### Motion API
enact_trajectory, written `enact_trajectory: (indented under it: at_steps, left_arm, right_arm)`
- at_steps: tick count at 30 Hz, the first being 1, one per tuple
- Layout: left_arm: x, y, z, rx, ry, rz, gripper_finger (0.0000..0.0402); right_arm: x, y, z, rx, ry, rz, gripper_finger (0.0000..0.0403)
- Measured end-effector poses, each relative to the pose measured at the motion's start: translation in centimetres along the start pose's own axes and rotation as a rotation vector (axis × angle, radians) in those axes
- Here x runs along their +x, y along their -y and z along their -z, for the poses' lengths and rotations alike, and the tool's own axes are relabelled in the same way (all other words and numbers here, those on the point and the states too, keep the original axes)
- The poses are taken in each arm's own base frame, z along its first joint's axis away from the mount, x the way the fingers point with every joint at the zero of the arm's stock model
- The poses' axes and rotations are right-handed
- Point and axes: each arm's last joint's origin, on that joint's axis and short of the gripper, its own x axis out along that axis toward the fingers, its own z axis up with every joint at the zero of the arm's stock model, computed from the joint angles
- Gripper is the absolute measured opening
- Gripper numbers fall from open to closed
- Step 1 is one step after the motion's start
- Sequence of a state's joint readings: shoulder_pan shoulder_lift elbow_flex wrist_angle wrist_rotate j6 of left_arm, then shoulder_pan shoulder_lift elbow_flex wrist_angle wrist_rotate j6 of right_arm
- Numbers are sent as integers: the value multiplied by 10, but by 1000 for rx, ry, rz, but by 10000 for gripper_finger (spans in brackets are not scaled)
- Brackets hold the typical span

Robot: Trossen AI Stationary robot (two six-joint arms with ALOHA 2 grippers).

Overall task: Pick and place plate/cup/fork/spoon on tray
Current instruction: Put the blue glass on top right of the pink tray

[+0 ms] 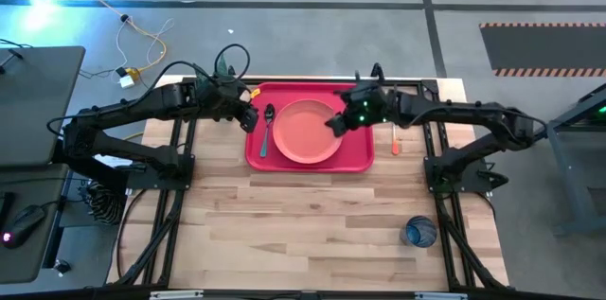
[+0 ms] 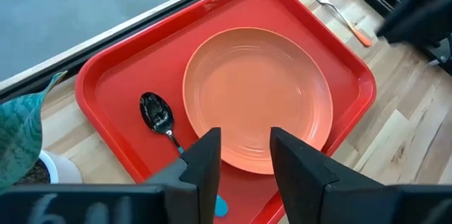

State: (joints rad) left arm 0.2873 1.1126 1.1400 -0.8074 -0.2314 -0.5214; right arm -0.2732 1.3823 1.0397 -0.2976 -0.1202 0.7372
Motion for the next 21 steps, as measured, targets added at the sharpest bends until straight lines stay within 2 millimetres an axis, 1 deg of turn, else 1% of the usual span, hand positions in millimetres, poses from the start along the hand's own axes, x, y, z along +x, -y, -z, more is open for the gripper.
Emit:
enact_trajectory:
  at_steps: [5, 9, 14, 18, 21]
  left_arm:
    - [0, 0, 0, 3, -2, -1, 139]
    - [0, 0, 0, 3, -3, -1, 142]
    - [0, 0, 0, 3, -3, -1, 141]
    - [0, 0, 0, 3, -3, -1, 141]
    - [0, 0, 0, 3, -3, -1, 141]
  right_arm:
    - [2, -20, 25, -35, -93, -29, 69]
    - [2, -32, 46, -84, -176, -37, 69]
    - [-1, -40, 71, -170, -295, -9, 69]
    - [-6, -42, 91, -231, -403, 38, 69]
    - [-10, -44, 103, -265, -452, 78, 69]
